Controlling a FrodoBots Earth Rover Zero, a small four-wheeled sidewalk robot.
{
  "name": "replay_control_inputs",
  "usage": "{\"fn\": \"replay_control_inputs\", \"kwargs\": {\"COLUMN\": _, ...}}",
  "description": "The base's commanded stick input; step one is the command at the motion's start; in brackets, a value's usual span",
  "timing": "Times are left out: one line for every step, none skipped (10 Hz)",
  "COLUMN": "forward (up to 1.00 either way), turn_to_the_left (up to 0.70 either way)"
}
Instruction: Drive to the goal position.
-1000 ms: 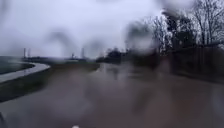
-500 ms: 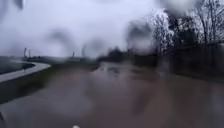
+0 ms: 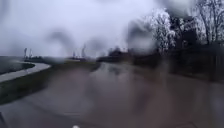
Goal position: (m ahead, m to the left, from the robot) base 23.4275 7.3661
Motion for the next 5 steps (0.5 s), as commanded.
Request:
{"fn": "replay_control_inputs", "kwargs": {"forward": 0.7, "turn_to_the_left": 0.0}}
{"fn": "replay_control_inputs", "kwargs": {"forward": 0.7, "turn_to_the_left": 0.0}}
{"fn": "replay_control_inputs", "kwargs": {"forward": 0.7, "turn_to_the_left": 0.0}}
{"fn": "replay_control_inputs", "kwargs": {"forward": 0.7, "turn_to_the_left": 0.0}}
{"fn": "replay_control_inputs", "kwargs": {"forward": 0.7, "turn_to_the_left": 0.0}}
